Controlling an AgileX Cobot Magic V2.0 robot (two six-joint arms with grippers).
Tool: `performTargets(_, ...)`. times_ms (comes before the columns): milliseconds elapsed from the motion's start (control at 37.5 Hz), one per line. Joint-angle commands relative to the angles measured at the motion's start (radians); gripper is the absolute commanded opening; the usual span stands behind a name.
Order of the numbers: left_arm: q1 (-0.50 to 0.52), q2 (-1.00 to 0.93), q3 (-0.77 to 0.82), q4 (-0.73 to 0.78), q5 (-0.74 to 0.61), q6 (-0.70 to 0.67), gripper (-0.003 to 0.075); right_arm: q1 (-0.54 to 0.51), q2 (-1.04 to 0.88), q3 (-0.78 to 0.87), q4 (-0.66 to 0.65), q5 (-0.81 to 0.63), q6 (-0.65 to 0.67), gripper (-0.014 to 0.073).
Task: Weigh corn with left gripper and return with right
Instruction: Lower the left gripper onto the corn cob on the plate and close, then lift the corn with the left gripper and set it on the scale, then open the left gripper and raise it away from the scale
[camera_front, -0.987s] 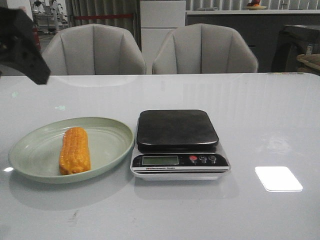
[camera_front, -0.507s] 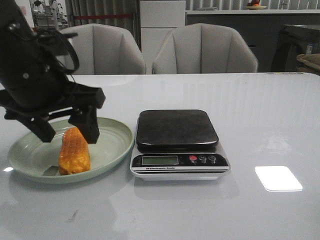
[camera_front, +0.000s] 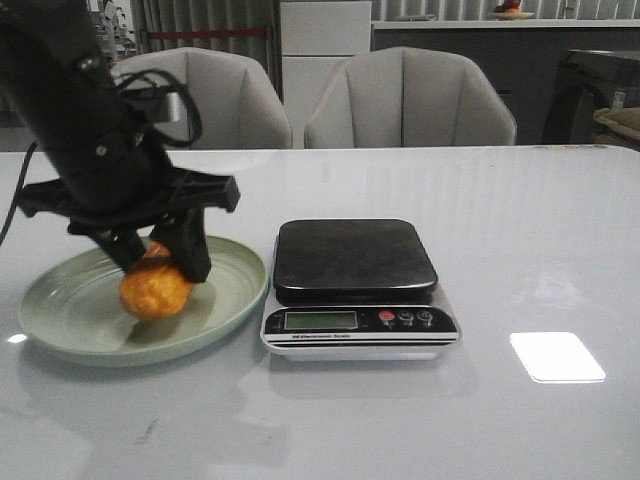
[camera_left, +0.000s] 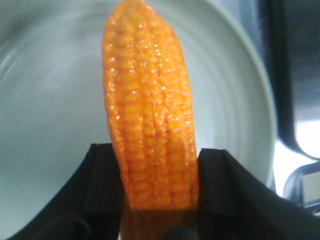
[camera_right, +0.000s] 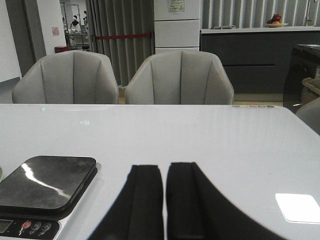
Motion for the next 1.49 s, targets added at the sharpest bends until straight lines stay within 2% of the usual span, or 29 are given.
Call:
performTargets(0,-0.039,-0.046,-0.091,-0.011,-0.020,-0.008,0.0143,-0.008,-0.019,0.010,-0.011,-0.074,-0.011,0.0193)
performTargets(214,-0.130,-0.010,-0.174,-0.028,-0.072,-0.008,0.0149,-0.008,-0.019,0.010,-0.011,-0.074,-0.011,0.0193)
performTargets(347,-0.165,0.039,-0.215,-0.102,-0.078,-0.008,0.0149,-0.008,-0.019,0.010,-0.011,-0.074,-0.011,0.0193)
performTargets(534,-0.212,0.109,-0.282,-0.113,-0.093,-0.008,0.0167,-0.008,-0.019,0.010,-0.011,-0.074,-0.011,0.0193)
performTargets(641,-0.218,0.137,-0.302,-0.119,-0.109,-0.008,0.0281,-0.008,-0.019,0.010,-0.011,-0.074,-0.011,0.0193)
performTargets(801,-0.218,0.154,-0.310,-0.134,-0.118,-0.008,0.0561,-0.008,-0.019,0.010,-0.011,-0.074,-0.011,0.0193)
performTargets(881,-0.216,0.152,-0.312,-0.134,-0.118,-0.008,0.0620,-0.008,-0.019,0.010,-0.011,-0.074,-0.011,0.0193)
performTargets(1014,-0.211,0.123,-0.312,-0.104,-0.111,-0.008,0.0616,-0.008,-0.019,0.010,-0.011,-0.074,-0.011,0.0193)
performTargets(1201,-0.209,0.027,-0.297,0.018,-0.063,-0.010,0.0616,-0.008,-0.019,0.010,-0.011,-0.074,-0.011,0.0193)
performTargets(1468,-0.204,-0.206,-0.148,0.100,-0.065,-0.010,0.0616,-0.008,-0.019,0.010,-0.011,-0.074,-0.011,0.0193)
